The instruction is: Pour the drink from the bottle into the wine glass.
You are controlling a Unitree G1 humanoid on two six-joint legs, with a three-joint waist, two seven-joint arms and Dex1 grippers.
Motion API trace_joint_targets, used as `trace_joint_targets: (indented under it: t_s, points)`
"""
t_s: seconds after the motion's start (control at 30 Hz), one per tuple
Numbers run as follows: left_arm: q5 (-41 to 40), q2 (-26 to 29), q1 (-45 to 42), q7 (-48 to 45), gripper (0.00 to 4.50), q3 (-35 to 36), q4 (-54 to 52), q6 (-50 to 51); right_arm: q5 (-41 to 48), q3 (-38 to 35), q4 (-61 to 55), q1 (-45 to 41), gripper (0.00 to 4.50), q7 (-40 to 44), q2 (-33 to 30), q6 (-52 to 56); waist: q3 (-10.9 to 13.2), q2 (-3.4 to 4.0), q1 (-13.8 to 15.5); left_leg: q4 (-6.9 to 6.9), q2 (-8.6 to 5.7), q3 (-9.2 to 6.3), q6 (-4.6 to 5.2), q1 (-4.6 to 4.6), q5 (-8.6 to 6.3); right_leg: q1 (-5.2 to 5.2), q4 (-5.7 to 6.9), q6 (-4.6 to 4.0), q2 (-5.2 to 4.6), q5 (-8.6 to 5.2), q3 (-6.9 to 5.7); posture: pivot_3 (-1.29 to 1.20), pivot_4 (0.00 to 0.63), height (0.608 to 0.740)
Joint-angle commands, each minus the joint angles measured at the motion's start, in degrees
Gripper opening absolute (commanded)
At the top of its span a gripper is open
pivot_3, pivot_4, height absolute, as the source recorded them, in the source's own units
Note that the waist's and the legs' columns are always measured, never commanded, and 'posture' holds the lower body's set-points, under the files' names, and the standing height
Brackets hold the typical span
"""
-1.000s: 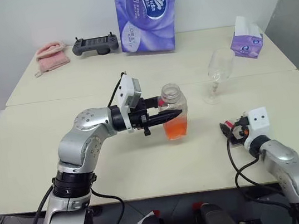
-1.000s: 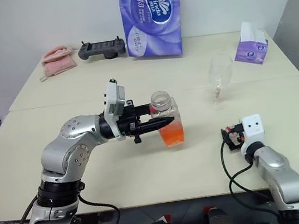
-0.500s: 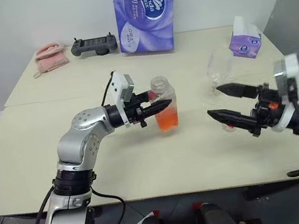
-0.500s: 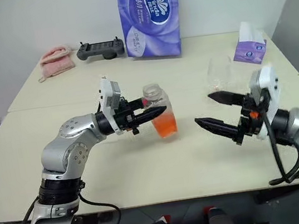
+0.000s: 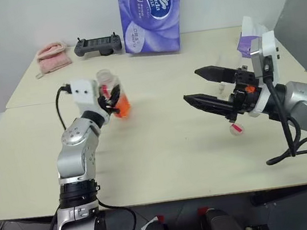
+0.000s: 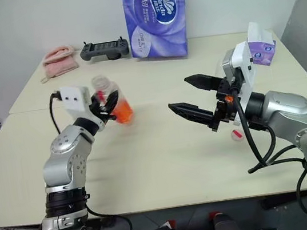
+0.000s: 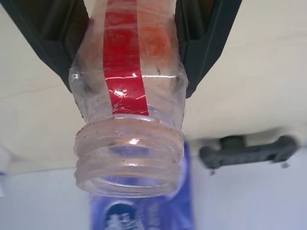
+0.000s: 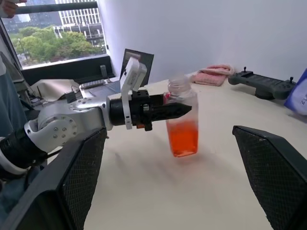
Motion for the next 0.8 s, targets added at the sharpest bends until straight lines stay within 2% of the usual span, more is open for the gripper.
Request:
trace_joint_targets:
  t_s: [0.03,0.2,0.53,0.8]
  points:
    - [-0.88,-0.38,-1.08,0.92,1.81,3.57,2.0,-6.75,-2.05,0.36,0.58,-1.98,4.48,0.86,1.1,-2.35,0.0,0.0,0.2,0.0,0.0,-0.01,0.0,0.0,0.0,0.0,0.0,0.0,0.0,0.0,-0.01,0.0,0.15,0.74]
    - [-1.66,0.21,-3.23,-0.96,1.81,5.41,9.39,-11.68,-3.41,0.97,1.21,-2.31,4.48,1.68,2.43,-2.68,0.0,0.0,0.71,0.0,-0.01,0.0,-0.03,-0.01,0.02,-0.01,-0.01,0.0,0.0,0.0,-0.01,0.0,0.15,0.74]
    - [-0.41,1.31,-6.65,-4.01,1.81,4.63,19.9,-17.1,-5.81,0.76,0.15,-1.56,4.48,2.16,2.59,-2.35,0.0,0.0,0.87,0.0,-0.05,-0.02,-0.02,0.0,0.01,-0.01,0.01,-0.01,0.0,0.01,-0.04,0.0,0.15,0.74]
    - [-0.25,0.92,-6.39,-4.41,4.28,4.05,21.82,-17.8,-7.15,0.2,-0.79,-0.58,4.5,1.8,2.26,-2.09,-0.01,-0.01,0.85,0.0,-0.05,-0.01,-0.01,0.0,0.01,-0.01,0.02,-0.01,0.0,0.01,-0.03,0.0,0.15,0.74]
